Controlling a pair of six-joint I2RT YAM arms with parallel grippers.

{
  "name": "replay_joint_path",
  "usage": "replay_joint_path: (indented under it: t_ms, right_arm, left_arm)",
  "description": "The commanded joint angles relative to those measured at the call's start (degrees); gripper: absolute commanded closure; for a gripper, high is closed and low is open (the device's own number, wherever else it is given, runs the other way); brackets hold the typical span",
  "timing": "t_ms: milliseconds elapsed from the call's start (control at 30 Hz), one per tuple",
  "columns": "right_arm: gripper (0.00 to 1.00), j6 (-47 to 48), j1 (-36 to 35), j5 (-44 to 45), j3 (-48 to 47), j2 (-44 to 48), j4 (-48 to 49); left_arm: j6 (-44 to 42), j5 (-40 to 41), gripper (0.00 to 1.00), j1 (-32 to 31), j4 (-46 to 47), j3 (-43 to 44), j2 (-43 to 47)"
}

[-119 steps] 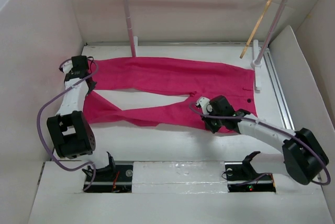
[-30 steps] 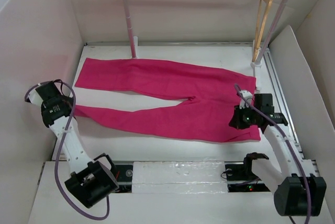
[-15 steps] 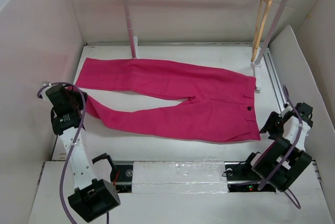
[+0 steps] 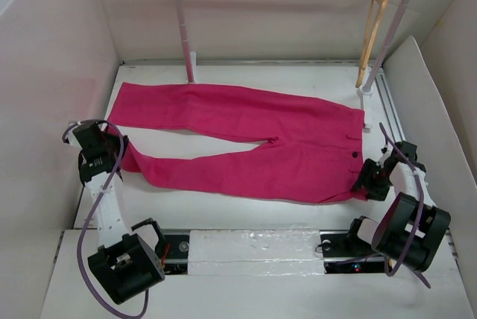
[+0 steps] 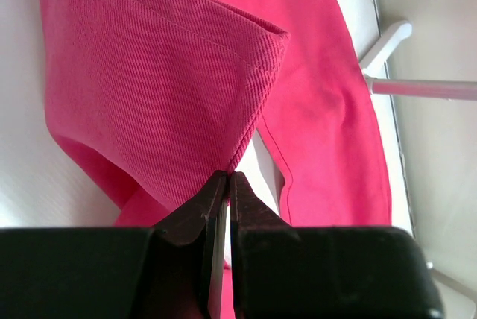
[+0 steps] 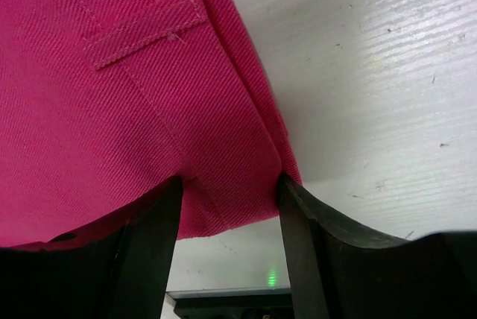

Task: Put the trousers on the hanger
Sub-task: Fold the trousers

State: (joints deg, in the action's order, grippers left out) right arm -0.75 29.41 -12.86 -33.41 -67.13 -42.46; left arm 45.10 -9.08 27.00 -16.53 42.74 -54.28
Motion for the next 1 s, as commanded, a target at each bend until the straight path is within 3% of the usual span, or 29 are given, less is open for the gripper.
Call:
replay_joint_path:
  t_ms: [0,67,100,133,200,233,367,533,800,967]
  right_arm:
    - [0.41,-4.2,-1.4,-0.3,1.2,-0.8,3.3]
    - [0.46,-5.3,-1.4,2.7,1.1,0.5,2.9]
    - [0.68,-5.6,-1.4,3.0,0.5,1.1,2.9]
    - [0.81,-5.6,-1.4,3.2,-0.1,2.6,2.9]
    - [0.96,-5.7,-2.2,4.5,-2.6,3.8,0.6]
    - [0.98,-5.1,-2.2,4.6,-6.1,4.8,-0.2]
    - [1.0,-3.0,-7.4,7.9,-19.2,5.3,-3.9]
    - [1.0,2.9,-12.5,10.5,-33.9,-3.8,-4.7]
    - [1.0,3.0,-13.1,6.5,-41.3,-15.5,6.9]
    - [1.0,1.7,-12.6,1.7,-47.4,-27.8,10.6]
  left_arm:
    - [-1.2,2.8,1.0,-0.2,2.0,0.9,-0.5]
    - [-1.2,3.6,1.0,-0.2,2.0,1.2,-1.2]
    - [-1.4,4.3,1.0,-0.2,2.2,1.4,-1.5]
    - [-1.4,4.7,1.0,-0.2,2.2,1.7,-1.9]
    - [-1.7,6.4,1.0,-0.2,1.9,2.1,-2.8]
    - [-1.9,7.1,1.0,-0.2,2.0,2.7,-3.3]
    - [-2.8,10.9,1.0,-0.2,0.5,6.3,-7.1]
    - [-4.3,13.9,1.0,-0.2,-3.4,16.4,-16.8]
    - [-4.2,18.7,1.0,-0.8,-0.8,21.4,-23.1]
    - [-6.7,26.0,1.0,-3.3,-4.1,31.4,-32.9]
